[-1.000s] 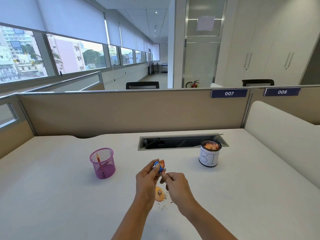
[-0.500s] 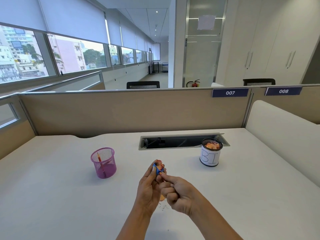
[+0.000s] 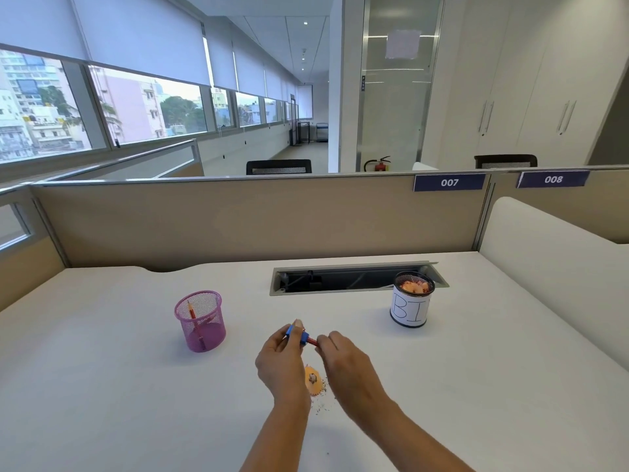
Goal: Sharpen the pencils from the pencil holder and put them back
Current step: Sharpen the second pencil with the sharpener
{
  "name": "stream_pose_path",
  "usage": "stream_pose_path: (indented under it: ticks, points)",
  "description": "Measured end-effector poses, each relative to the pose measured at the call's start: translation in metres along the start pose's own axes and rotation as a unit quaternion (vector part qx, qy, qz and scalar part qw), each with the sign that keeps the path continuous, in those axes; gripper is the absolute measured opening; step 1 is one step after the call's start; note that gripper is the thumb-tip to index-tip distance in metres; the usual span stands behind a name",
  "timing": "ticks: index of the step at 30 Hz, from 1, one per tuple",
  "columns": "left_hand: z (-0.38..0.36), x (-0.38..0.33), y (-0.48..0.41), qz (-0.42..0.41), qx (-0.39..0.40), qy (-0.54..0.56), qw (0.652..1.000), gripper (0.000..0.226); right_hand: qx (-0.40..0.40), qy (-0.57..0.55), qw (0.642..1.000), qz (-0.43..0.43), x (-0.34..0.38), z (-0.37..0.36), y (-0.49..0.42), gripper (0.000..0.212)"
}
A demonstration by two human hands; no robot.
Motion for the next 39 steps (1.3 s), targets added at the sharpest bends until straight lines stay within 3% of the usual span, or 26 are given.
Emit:
stream_pose_path:
  ticks: [3, 9, 11, 13, 15, 20, 23, 25, 29, 31, 32, 33, 35, 37, 39]
  points:
    - [0.000, 0.000, -0.002, -0.001, -0.003, 0.000, 1.000, 0.011, 0.004, 0.040, 0.999, -0.009, 0.004, -0.011, 0.001, 0.045]
    - [0.001, -0.002, -0.002, -0.026, 0.026, -0.003, 0.999, 0.008, -0.017, 0.063, 0.998, -0.016, 0.014, -0.009, -0.003, 0.042]
    - [0.001, -0.003, -0.004, -0.029, 0.046, 0.002, 0.999, 0.012, -0.014, 0.055, 0.998, -0.015, 0.023, -0.002, -0.003, 0.031]
    - [0.000, -0.005, -0.006, -0.032, 0.070, 0.008, 0.997, 0.013, -0.044, 0.012, 0.998, -0.045, 0.024, -0.001, -0.005, 0.009]
    - [0.000, -0.006, -0.009, -0.034, 0.092, 0.018, 0.995, 0.015, -0.034, -0.071, 0.993, -0.087, 0.023, -0.001, -0.008, 0.030]
    - [-0.003, -0.007, -0.012, 0.002, 0.143, 0.058, 0.988, 0.018, -0.004, -0.267, 0.942, -0.204, 0.028, 0.007, -0.013, 0.029]
    - [-0.004, -0.010, -0.012, 0.035, 0.168, 0.078, 0.982, 0.020, 0.052, -0.425, 0.849, -0.310, 0.030, 0.016, -0.012, 0.034]
    - [-0.004, -0.011, -0.011, 0.076, 0.181, 0.100, 0.975, 0.018, 0.097, -0.549, 0.739, -0.377, 0.032, 0.024, -0.010, 0.034]
    - [-0.003, -0.008, -0.008, 0.186, 0.215, 0.172, 0.943, 0.025, 0.150, -0.745, 0.458, -0.462, 0.034, 0.028, -0.010, 0.036]
    - [-0.003, -0.006, -0.006, 0.222, 0.226, 0.204, 0.926, 0.030, 0.160, -0.788, 0.371, -0.465, 0.035, 0.027, -0.011, 0.038]
    - [-0.003, -0.005, -0.006, 0.229, 0.228, 0.211, 0.922, 0.030, 0.168, -0.797, 0.353, -0.461, 0.035, 0.027, -0.011, 0.038]
    - [-0.002, -0.005, -0.006, 0.227, 0.227, 0.212, 0.923, 0.028, 0.179, -0.798, 0.351, -0.456, 0.034, 0.027, -0.011, 0.037]
    - [-0.001, -0.004, -0.008, 0.204, 0.216, 0.199, 0.934, 0.023, 0.201, -0.777, 0.398, -0.444, 0.030, 0.028, -0.011, 0.031]
    - [0.000, -0.006, -0.010, 0.161, 0.203, 0.166, 0.952, 0.020, 0.209, -0.723, 0.501, -0.427, 0.026, 0.029, -0.011, 0.024]
    - [0.000, -0.009, -0.013, 0.102, 0.183, 0.127, 0.969, 0.017, 0.186, -0.637, 0.642, -0.384, 0.022, 0.030, -0.012, 0.013]
Point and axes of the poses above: each hand's wrist, its own y-axis away from the middle knuckle, its own z-axis out of the back of the hand, x = y × z, the point moved 2 cm from there along -y, towards the middle knuckle, and after that the axes turned 4 degrees about -x, right-handed, at the moved point
